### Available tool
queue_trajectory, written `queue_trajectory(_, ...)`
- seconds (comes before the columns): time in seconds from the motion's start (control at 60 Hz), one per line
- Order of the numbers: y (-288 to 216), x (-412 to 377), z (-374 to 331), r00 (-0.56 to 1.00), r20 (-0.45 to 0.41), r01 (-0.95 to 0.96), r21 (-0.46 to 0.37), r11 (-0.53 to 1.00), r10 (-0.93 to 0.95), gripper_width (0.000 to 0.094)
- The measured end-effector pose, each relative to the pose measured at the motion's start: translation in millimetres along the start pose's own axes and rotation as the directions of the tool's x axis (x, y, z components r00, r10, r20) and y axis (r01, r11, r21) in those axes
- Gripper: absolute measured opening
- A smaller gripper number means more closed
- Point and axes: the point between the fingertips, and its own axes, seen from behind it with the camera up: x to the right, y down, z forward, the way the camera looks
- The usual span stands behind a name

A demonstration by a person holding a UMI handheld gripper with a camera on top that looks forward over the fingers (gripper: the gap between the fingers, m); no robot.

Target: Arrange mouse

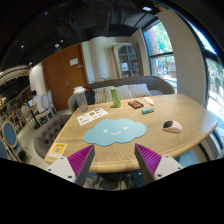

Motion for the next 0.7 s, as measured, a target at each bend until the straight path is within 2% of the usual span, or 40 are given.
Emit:
queue_trajectory(0.133, -6.9, -4.8, -2.8, 1.0, 0.017, 0.024, 0.016, 1.0, -0.024, 0.0834)
queue_trajectory(0.333, -18.3, 20.2, -1.0, 1.0, -0.007, 0.018, 0.042, 0.999, -0.017, 0.0831)
queue_trajectory(0.467, -16.6, 81.9, 10.6, 0.997, -0.075, 0.014, 0.043, 0.999, -0.011, 0.083)
queue_trajectory(0.7, 2.3, 214.5, 62.2, 0.974, -0.224, 0.039, -0.005, 0.999, -0.039, 0.0825)
